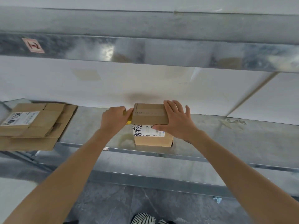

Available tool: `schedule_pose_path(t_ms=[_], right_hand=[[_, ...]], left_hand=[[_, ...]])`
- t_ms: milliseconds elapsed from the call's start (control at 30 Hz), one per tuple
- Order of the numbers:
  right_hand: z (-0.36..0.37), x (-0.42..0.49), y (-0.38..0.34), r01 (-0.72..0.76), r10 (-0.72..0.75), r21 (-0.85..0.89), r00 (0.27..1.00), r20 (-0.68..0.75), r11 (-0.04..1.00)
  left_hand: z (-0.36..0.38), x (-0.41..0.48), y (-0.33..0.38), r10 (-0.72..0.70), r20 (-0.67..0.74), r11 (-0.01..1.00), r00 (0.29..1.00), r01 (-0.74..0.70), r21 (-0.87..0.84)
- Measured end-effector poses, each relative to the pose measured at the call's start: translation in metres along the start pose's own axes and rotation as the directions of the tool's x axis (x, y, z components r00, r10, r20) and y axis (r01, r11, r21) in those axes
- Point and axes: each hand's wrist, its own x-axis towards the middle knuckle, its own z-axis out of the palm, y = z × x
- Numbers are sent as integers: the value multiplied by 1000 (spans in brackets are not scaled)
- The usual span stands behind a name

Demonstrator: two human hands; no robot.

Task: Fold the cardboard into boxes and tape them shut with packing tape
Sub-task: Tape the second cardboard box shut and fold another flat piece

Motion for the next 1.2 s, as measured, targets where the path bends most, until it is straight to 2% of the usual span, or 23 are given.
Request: schedule_pose_path(t_ms=[67,133,200,300,400,600,700,833,1067,1200], right_hand=[[4,-6,-10,85,-98,-188,993,-61,979],[12,-14,-22,123,-156,-246,981,-118,962],[16,-18,-30,110,-145,-240,981,-133,964],[15,-18,-41,33,-52,-271,997,-62,962],[20,-19,-61,-65,58,-174,997,-46,983],[23,-20,-59,108,-109,-140,994,0,984],[26,-23,-67,60,-67,-150,997,-42,987],[36,-30,-82,-16,10,-143,999,-42,990],[39,-44,-56,86,-86,3,996,22,996],[29,-46,-32,99,-103,35,984,143,994]], left_hand=[[3,-3,2,-15,-7,1000,1000,15,22],[4,-7,6,-19,0,999,1000,19,31],[4,-10,9,-23,1,999,1000,22,30],[3,-11,10,-44,34,999,998,44,20],[1,-13,8,-65,86,997,994,67,-22],[-8,-31,-15,-93,292,952,952,170,-253],[-10,-45,-16,-115,302,907,946,224,-357],[-15,-56,-13,-125,328,885,937,254,-390],[-8,-89,-1,-70,438,864,896,274,-422],[5,-109,27,-46,519,762,853,366,-534]])
